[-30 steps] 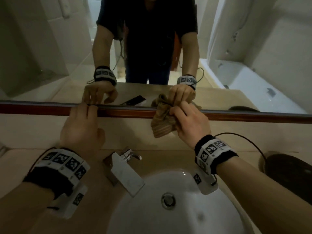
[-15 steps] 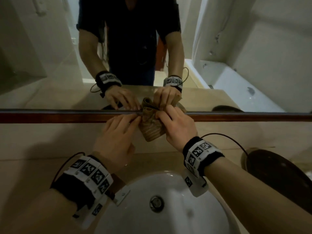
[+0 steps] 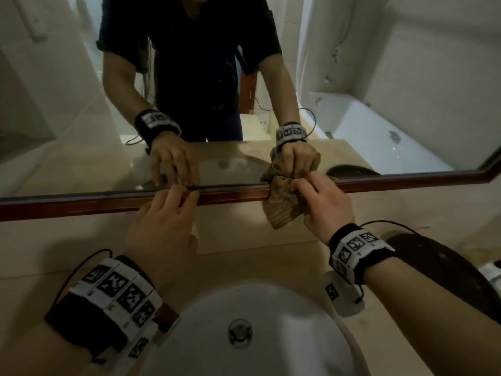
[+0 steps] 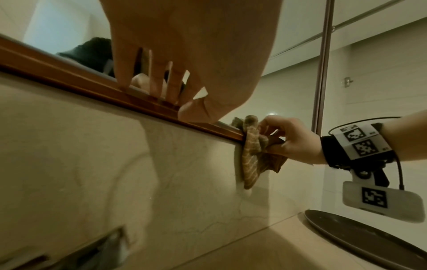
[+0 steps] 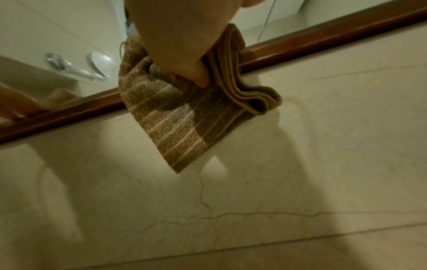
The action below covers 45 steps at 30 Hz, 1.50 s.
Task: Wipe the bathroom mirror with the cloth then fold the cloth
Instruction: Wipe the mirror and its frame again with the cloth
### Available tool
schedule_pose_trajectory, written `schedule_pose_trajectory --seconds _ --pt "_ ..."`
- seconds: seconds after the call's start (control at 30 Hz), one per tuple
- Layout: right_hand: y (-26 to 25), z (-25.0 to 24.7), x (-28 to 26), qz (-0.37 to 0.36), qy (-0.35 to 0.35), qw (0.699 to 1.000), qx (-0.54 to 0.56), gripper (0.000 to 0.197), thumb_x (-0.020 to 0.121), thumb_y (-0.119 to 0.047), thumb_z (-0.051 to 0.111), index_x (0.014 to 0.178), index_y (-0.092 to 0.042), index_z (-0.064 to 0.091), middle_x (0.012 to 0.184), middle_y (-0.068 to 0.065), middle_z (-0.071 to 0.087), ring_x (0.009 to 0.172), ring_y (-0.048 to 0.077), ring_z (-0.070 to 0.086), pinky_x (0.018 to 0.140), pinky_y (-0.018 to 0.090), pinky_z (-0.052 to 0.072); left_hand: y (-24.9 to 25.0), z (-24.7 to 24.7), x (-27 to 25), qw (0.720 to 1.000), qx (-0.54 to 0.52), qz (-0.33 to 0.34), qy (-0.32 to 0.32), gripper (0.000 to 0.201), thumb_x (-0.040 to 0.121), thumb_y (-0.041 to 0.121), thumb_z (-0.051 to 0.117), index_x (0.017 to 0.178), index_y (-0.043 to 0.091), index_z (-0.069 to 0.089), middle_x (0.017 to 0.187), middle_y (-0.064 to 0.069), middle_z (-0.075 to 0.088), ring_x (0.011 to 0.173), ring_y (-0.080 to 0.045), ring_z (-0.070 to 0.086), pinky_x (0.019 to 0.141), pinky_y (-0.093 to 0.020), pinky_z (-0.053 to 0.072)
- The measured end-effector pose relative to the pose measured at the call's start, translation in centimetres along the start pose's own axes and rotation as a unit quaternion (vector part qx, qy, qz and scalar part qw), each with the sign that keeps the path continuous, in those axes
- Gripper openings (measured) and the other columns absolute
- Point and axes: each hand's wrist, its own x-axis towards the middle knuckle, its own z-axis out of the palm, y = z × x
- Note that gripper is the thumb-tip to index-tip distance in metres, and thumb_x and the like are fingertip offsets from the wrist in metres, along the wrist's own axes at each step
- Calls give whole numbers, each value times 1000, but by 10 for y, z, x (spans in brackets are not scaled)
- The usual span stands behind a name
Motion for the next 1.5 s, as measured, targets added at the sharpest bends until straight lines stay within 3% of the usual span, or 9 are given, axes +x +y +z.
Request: schedule_pose_trajectory --seconds 0.07,0.3,0.4,0.5,0.6,0.8,1.07,1.37,1.5 --pt "11 2 -3 -15 3 1000 4 37 66 -12 63 103 -12 63 94 8 54 79 25 50 52 25 35 17 1 6 1000 -4 -3 27 72 68 24 69 135 6 49 127 -14 47 112 -34 49 87 -47 48" --pt "37 10 -2 -89 34 992 77 31 80 -12 52 107 -11 66 99 13 60 79 31 56 54 37 48 119 20 45 994 -28 75 72 72 65 21 56 134 2 49 130 -18 51 115 -36 51 94 -49 48" --pt "75 10 -8 -120 47 988 87 30 81 -9 50 106 -11 67 97 11 60 78 28 55 54 35 47 142 26 51 997 -22 16 79 78 59 14 71 133 1 51 124 -22 52 105 -37 47 89 -50 47" --pt "116 8 -19 -132 45 986 91 31 81 -9 51 108 -12 66 98 9 59 80 26 54 58 32 44 163 27 52 995 -17 -19 94 73 64 15 69 133 0 51 122 -24 51 107 -40 48 88 -51 47" --pt "155 6 -30 -135 53 985 93 32 77 -5 58 107 -12 66 99 10 59 81 27 55 58 31 44 200 30 66 994 -21 16 106 69 68 19 57 133 -2 52 125 -23 50 112 -39 48 92 -50 46" --pt "237 -2 -55 -125 61 985 97 31 75 -2 62 105 -10 68 95 10 60 78 27 55 57 34 49 276 42 110 990 -31 66 119 67 68 21 57 132 4 53 126 -16 52 113 -35 49 92 -49 43" --pt "287 -4 -70 -118 67 986 95 27 79 1 59 102 -9 70 92 11 60 74 27 54 57 37 46 286 44 117 979 -8 37 202 56 70 18 54 123 5 61 100 -15 55 86 -36 50 71 -44 38" --pt "317 -13 -81 -100 34 994 36 40 71 1 58 108 -13 68 98 10 63 82 30 55 58 32 45 296 57 122 972 -16 -1 235 50 71 20 57 119 3 59 95 -14 47 85 -36 47 77 -48 39" --pt "348 -23 -96 -14 16 999 35 39 72 5 60 105 -14 67 97 9 61 84 33 57 57 38 49 295 59 124 970 -14 2 242 49 72 19 55 119 2 59 95 -15 49 85 -37 48 76 -48 39"
